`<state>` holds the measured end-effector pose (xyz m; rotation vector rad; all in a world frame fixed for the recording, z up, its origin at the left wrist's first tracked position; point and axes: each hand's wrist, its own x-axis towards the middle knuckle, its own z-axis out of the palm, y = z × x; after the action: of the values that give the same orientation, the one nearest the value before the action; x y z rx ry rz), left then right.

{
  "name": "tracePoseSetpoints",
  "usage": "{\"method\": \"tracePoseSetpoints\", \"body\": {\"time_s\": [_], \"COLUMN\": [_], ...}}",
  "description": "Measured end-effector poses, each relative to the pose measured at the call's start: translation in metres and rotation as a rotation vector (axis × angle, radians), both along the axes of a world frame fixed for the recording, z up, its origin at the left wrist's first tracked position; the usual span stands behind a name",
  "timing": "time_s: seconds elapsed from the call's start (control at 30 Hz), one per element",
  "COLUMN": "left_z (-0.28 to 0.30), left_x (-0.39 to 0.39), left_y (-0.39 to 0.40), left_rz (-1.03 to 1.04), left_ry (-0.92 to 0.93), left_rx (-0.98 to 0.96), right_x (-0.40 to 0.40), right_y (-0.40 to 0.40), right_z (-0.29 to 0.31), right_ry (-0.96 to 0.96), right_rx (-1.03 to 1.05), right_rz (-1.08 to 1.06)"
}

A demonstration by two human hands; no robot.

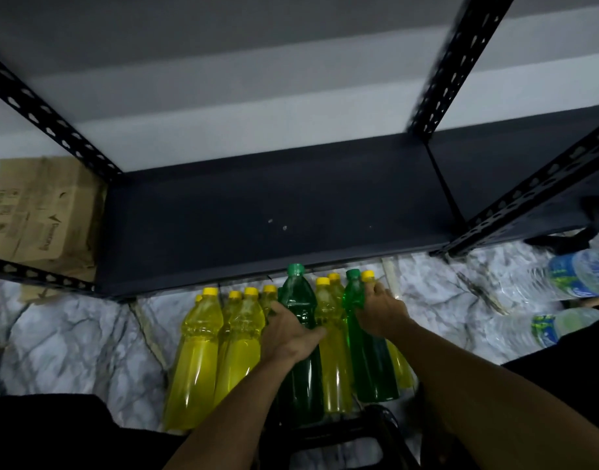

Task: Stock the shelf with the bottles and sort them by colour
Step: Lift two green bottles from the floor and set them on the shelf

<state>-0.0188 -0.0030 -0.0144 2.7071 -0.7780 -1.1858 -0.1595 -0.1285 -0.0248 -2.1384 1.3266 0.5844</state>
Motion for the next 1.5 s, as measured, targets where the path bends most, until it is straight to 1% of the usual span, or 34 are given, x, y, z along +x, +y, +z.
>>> {"method": "tracePoseSetpoints", "body": {"time_s": [0.1,0.2,0.23,0.33,0.5,0.67,0.8,1.0,1.1,1.27,1.4,1.5], "left_z": [0.024,0.047,0.053,0.067,0.084,0.091,0.108,0.144,0.165,0.206,0.244,0.283], "left_x": [0.005,0.013,0.016,0.021,0.022,0.023,0.021,0.013,0.011,0.010,0.011,0.012], "left_y": [0.008,0.013,0.013,0.014,0.010,0.006,0.000,-0.001,0.002,0.016,0.026,0.032], "left_rz": [-0.046,-0.101,-0.111,-0.110,-0.109,-0.115,-0.103,-0.062,-0.047,-0.045,-0.020,-0.040], "left_ry": [-0.051,-0.115,-0.138,-0.181,-0.199,-0.216,-0.235,-0.247,-0.274,-0.324,-0.318,-0.319], "left_rx": [-0.112,-0.177,-0.185,-0.229,-0.294,-0.343,-0.388,-0.502,-0.573,-0.738,-0.877,-0.993], "right_x": [0.001,0.001,0.000,-0.003,-0.007,-0.004,-0.005,-0.005,-0.004,-0.014,-0.018,-0.019], "right_y": [0.006,0.013,0.014,0.017,0.014,0.012,0.007,-0.005,-0.003,0.008,0.018,0.024], "right_z": [-0.015,-0.019,-0.021,-0.033,-0.066,-0.048,-0.014,0.044,0.088,0.165,0.234,0.286], "right_ry": [-0.058,-0.118,-0.115,-0.124,-0.054,-0.053,-0.098,-0.306,-0.391,-0.587,-0.737,-0.867], "right_rx": [0.056,0.105,0.113,0.127,0.213,0.166,0.057,-0.002,-0.047,-0.150,-0.246,-0.312], "right_rz": [-0.257,-0.443,-0.475,-0.465,-0.493,-0.572,-0.627,-0.502,-0.407,-0.297,-0.238,-0.232]}}
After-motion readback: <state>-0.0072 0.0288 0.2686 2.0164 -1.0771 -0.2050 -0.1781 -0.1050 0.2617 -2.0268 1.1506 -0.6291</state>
